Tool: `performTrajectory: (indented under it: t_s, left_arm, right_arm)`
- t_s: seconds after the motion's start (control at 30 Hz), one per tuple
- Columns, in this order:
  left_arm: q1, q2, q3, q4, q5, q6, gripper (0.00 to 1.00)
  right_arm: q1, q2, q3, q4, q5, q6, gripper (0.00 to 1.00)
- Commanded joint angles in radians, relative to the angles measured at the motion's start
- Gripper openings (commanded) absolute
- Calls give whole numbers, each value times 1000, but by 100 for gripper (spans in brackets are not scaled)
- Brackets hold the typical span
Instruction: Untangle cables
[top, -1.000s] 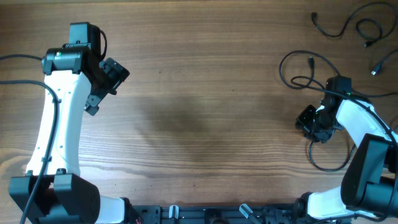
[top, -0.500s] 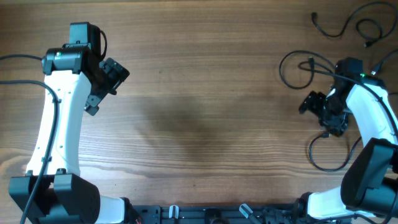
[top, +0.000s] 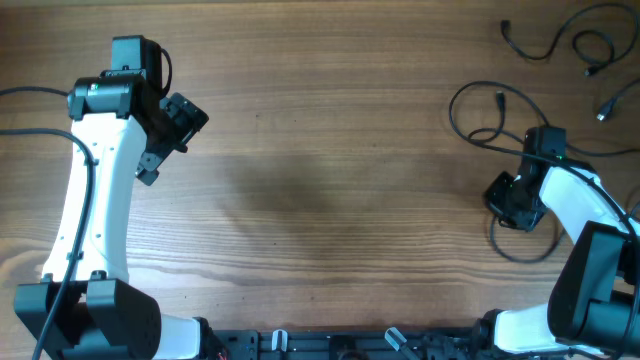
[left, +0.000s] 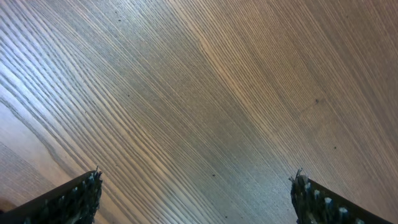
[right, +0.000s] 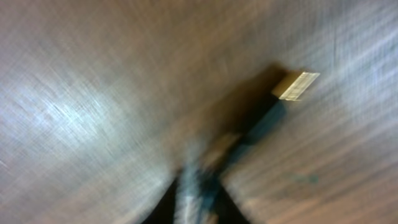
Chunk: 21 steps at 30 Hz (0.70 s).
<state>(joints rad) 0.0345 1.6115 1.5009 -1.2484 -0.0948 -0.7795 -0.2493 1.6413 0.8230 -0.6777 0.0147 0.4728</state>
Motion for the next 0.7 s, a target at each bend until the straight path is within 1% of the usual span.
performTrajectory:
  t_s: [0.0,0.07,0.1,0.17,0.23,0.27,0.3,0.33,0.37,0.4,0.43,0.47,0.53,0.57,0.6,0.67]
  left_arm:
    - [-5,6,4,2,0,16,100]
    - [-5,6,4,3,1,16,100]
    - [-5,6,4,3,0,16,100]
    - [-5,6,4,3,0,16,100]
    - [-5,6,4,2,0,16,100]
    - [-5,6,4,2,1,16,100]
    - [-5,6,4,2,0,16,100]
    - [-5,6,4,3,0,16,100]
    - [-5,6,4,3,0,16,100]
    - [-5,6,4,3,0,16,100]
    - [-5,6,4,3,0,16,100]
    - [-5,6,4,3,0,16,100]
    - [-5,6,4,3,0,16,100]
    - [-5,6,4,2,0,17,100]
    - [-5,6,4,2,0,17,100]
    - [-5,6,4,2,0,17,100]
  right_arm:
    - [3,22,-11,68,-43,-2,4]
    - [3,22,40,72,-66,-13,4]
    - [3,22,78,75,-130,-60,4]
    - [3,22,128,74,-220,-105,4]
    - [3,22,141,74,-231,-109,4]
    - [3,22,141,72,-231,-136,5]
    - [3,22,141,58,-231,-137,15]
    - [3,21,141,40,-231,-137,29]
    - [3,20,144,21,-233,-137,39]
    - [3,19,151,0,-235,-137,68]
    - [3,13,172,-39,-235,-137,91]
    - [3,4,206,-83,-234,-137,100]
    - [-6,-19,304,-186,-234,-134,100]
    - [-38,-28,393,-257,-230,-133,100]
    - [-63,-28,434,-280,-222,-133,100]
    - [-180,-28,538,-308,-215,-133,100]
